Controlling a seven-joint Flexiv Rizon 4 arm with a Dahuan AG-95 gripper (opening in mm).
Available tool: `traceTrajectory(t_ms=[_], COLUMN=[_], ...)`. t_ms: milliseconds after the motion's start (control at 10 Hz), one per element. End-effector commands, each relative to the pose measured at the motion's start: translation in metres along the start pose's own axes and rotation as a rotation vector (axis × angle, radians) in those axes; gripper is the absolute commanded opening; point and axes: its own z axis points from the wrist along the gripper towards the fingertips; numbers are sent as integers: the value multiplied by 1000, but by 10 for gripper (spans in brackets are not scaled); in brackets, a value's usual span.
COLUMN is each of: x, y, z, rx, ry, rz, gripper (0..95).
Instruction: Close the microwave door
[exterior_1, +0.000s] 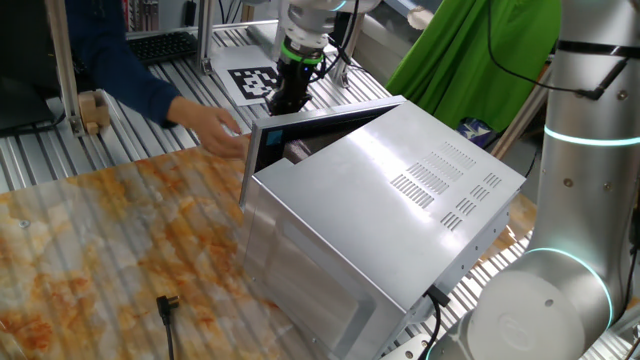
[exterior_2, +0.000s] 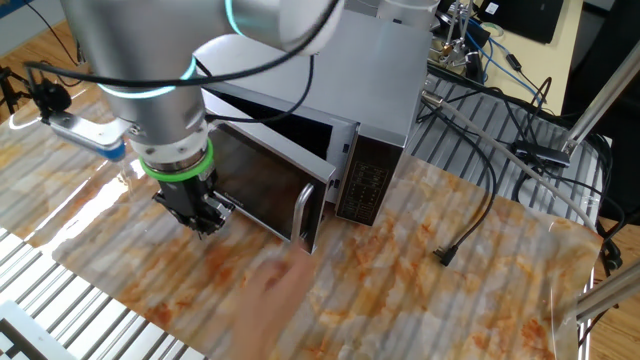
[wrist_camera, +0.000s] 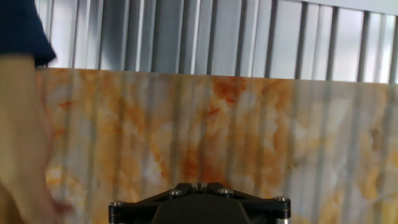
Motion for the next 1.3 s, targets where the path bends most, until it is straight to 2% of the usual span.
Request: traceTrajectory(t_ms=[100,200,300,400,600,700,800,1300], x=[1,1,0,0,0,0,0,-1], y=[-1,-1,0,-1,-1,1,0,6], z=[-1,-1,-1,-2,-5,-6,-9,-12], rx=[29,15,27,29,29,32,42,43], ry=[8,21,24,34,34,18,24,46], rz=[117,153,173,279,213,187,202,294], gripper=[0,0,0,0,0,0,0,0])
